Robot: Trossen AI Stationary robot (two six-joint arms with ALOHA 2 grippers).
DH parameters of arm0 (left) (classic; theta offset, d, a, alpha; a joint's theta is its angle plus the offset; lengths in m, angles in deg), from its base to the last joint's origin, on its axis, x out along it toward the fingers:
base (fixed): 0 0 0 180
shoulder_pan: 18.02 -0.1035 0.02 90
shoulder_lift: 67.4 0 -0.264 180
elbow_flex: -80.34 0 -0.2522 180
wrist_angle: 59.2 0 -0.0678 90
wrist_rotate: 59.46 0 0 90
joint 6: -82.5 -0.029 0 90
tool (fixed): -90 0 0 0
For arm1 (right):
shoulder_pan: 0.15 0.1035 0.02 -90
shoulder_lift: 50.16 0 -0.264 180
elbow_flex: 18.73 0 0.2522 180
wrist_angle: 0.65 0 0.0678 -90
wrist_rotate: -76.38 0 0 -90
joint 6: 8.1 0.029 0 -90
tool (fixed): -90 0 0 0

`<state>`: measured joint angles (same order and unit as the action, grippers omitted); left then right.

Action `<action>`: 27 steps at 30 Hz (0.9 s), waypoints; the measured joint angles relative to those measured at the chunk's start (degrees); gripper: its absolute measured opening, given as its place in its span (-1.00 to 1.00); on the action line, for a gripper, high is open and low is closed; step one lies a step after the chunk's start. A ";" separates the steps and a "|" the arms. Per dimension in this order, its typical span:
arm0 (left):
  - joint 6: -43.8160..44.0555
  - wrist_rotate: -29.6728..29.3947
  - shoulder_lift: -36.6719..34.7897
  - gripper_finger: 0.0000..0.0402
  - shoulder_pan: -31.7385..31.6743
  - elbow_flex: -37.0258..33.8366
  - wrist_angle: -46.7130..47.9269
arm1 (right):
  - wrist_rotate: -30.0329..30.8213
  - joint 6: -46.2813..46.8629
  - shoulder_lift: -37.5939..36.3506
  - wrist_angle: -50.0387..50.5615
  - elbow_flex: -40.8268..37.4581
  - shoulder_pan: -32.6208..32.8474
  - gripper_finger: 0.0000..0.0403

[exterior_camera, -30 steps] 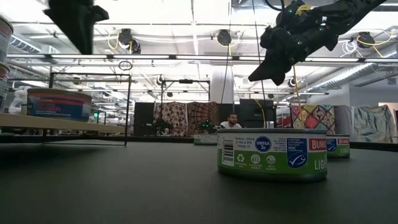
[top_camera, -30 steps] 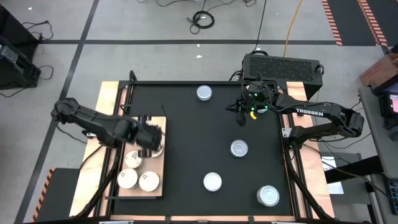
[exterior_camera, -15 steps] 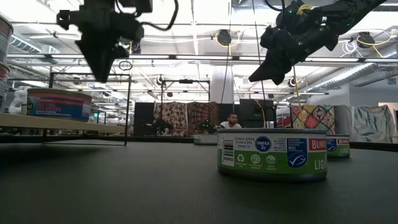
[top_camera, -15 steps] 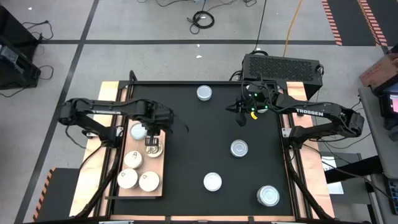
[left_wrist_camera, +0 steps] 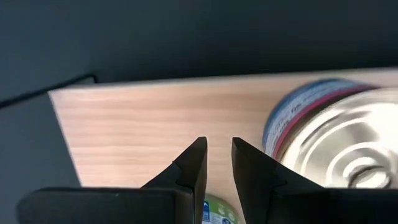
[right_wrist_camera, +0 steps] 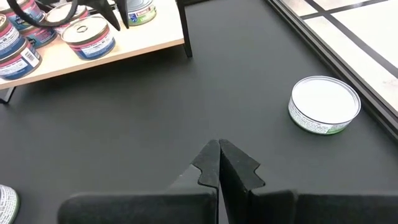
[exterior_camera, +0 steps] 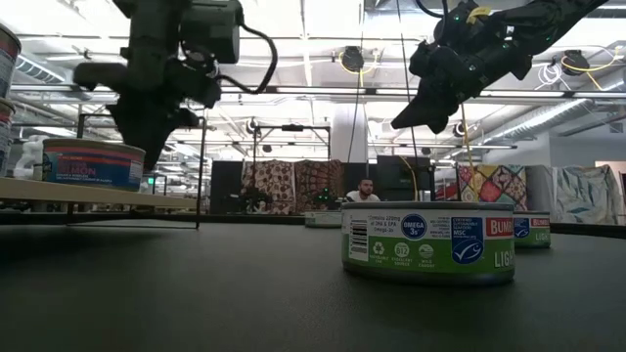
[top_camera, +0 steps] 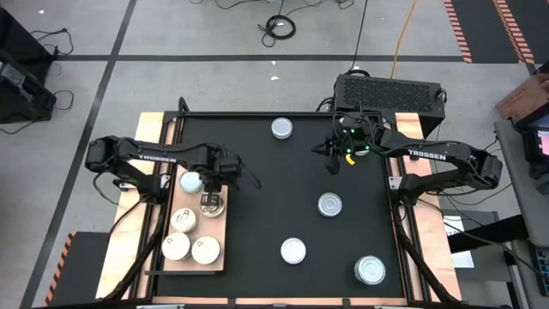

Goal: Stack canned seafood by type on shelf
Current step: Put the blue tuna can aligned with the other blue tuna can on the shelf

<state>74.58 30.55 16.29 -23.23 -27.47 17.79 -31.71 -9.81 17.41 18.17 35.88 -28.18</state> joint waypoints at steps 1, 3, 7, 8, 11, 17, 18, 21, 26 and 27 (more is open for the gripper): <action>0.03 0.10 0.02 -0.62 0.00 -0.43 0.04 | 0.00 0.27 0.00 0.00 0.00 0.00 -1.00; 0.20 0.30 0.02 -0.62 -0.02 -0.84 -0.10 | 0.00 0.51 0.00 0.00 0.00 0.00 -1.00; 1.43 3.74 0.02 -0.62 0.06 -0.84 -1.42 | 0.00 0.60 0.00 0.00 0.00 0.00 -1.00; 1.50 4.41 0.02 -0.62 0.21 -0.84 -1.82 | 0.00 0.60 0.00 0.00 0.00 0.00 -1.00; 1.59 4.59 0.02 -0.62 1.17 -0.84 -1.85 | 0.00 1.04 0.00 0.00 0.00 0.00 -1.00; 3.58 4.76 0.02 -0.62 3.59 -0.84 -1.88 | 0.00 1.06 0.00 0.00 0.00 0.00 -1.00; 4.30 4.79 0.02 -0.62 4.10 -0.84 -1.87 | 0.00 1.06 0.00 0.00 0.00 0.00 -1.00; 4.63 4.79 0.02 -0.62 5.36 -0.84 -1.83 | 0.00 1.06 0.00 0.00 0.00 0.02 -1.00; 6.22 4.96 0.02 -0.62 7.12 -0.84 -1.79 | 0.00 1.11 0.00 -0.02 0.00 0.00 -1.00; 6.72 4.98 0.02 -0.62 7.50 -0.84 -1.77 | 0.00 1.11 0.00 -0.02 0.00 0.00 -1.00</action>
<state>81.30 35.53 16.30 -15.73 -28.32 16.03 -31.71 -8.70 17.41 18.14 35.88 -28.18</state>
